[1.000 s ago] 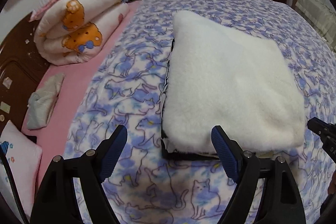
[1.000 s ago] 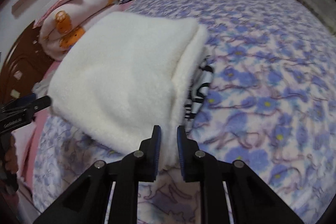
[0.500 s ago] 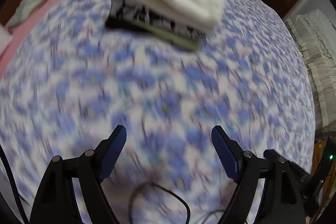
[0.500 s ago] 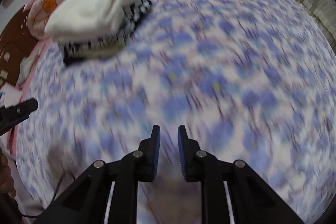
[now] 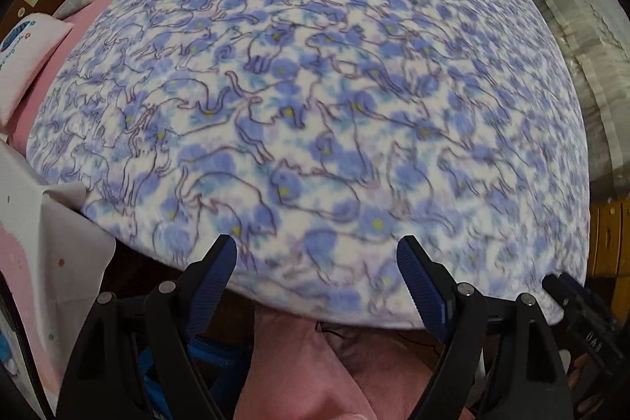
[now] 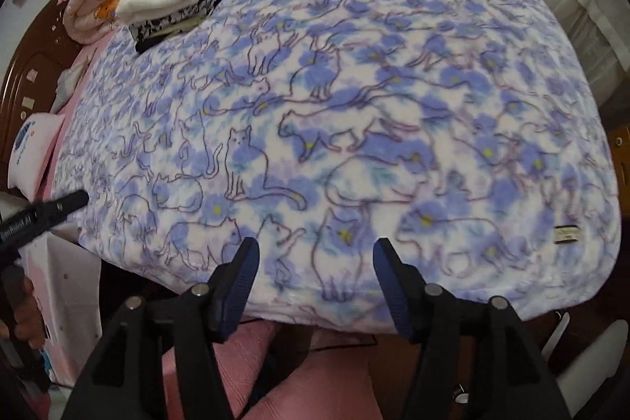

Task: Fold large clothes

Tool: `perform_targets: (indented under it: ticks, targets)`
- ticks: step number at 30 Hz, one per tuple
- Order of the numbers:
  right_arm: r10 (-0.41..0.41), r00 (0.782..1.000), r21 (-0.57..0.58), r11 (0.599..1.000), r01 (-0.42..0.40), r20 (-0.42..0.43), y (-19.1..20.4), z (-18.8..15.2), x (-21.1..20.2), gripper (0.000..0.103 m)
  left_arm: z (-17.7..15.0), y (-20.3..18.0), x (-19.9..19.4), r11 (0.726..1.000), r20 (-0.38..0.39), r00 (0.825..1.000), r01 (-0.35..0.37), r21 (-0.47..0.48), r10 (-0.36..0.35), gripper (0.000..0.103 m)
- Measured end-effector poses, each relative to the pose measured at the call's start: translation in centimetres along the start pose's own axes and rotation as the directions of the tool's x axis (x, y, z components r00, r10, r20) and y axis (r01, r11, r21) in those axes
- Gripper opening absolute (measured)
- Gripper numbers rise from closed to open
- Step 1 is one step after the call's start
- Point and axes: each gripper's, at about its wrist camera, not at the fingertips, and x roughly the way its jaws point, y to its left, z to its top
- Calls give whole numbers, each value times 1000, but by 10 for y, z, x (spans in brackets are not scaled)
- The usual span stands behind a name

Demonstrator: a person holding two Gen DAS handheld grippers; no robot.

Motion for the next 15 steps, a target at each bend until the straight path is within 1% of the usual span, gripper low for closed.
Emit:
perform_targets:
  ticks: [1,3,4,5,8,11,13,14,15]
  targets:
    - [-5,1000,6,1000,5,6,-3,0,-10,62,-6,-10,-10,1000,6,1000,5,15,-5,83]
    - [-14,1000,5,1000,14,23,-6,2,-26,64,-8,-26,-26,999,14,1000,13,44,-14,83]
    - [-15,999,4,1000,15,35,-7,3,-35,69,-7,-35,-32,998,18,1000,19,61,-20,85]
    - [-12,999,2,1000,12,49,-7,4,-44,71,-9,-46,-41,996,25,999,24,83,-27,86]
    - [-18,998,-15,1000,19,64,-3,3,-64,72,-10,-70,-63,991,63,997,33,129,-41,90]
    - [-26,998,-24,999,27,56,2,-2,-80,72,-12,-91,-86,988,126,992,-8,155,-11,91]
    - [-31,998,-14,999,32,50,2,-7,-90,74,-16,-100,-99,986,161,987,-22,166,-5,95]
    - [-33,998,-9,999,33,48,2,-9,-95,77,-16,-103,-105,985,173,985,-17,172,-13,96]
    - [-35,998,-5,999,36,48,2,-11,-99,87,-17,-107,-109,983,178,984,-13,181,-20,96]
